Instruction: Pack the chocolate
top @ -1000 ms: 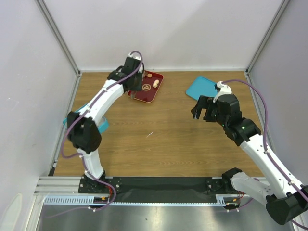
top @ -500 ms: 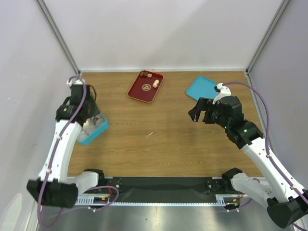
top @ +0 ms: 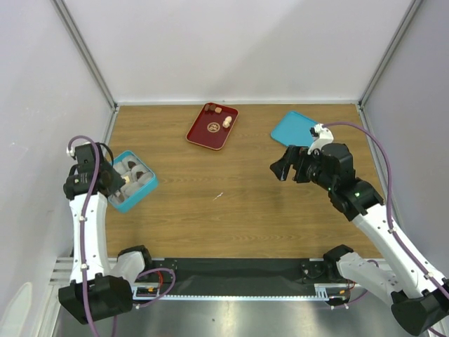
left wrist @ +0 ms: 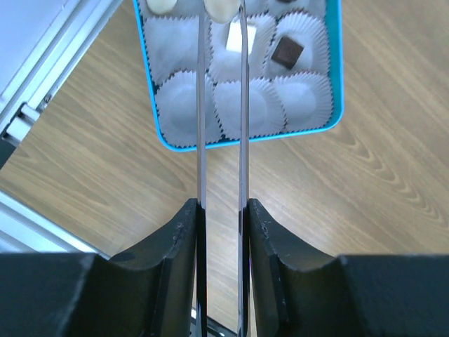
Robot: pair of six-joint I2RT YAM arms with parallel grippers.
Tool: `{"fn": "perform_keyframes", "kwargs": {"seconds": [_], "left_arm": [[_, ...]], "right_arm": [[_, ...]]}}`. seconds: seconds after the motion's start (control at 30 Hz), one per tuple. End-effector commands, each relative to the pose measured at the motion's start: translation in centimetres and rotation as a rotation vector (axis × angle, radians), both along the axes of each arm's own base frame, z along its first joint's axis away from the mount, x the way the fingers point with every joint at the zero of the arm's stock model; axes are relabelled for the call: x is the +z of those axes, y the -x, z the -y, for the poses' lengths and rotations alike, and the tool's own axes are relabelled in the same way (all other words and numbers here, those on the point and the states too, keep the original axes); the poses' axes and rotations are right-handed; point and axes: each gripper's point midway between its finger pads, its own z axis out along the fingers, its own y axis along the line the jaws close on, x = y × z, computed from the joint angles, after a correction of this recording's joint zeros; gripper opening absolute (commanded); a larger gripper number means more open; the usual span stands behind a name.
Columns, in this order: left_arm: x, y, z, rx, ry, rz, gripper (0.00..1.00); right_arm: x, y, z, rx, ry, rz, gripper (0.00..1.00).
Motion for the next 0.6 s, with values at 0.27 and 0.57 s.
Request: {"fn": "perform_keyframes", "kwargs": {"seconds": [0.27,0.57], "left_arm": [[-1.9,2.6,-1.3,0.068,-0.054,-0.080,0.34],[-2.2,2.7,-1.7,0.068,-0.061,-0.107,0.37]], "right_arm": [[0.8,1.3,-2.4,0.080,0.000,0.067,1.00],[0.8,1.3,-2.5,0.083,0.025,0.070,1.00]]}}
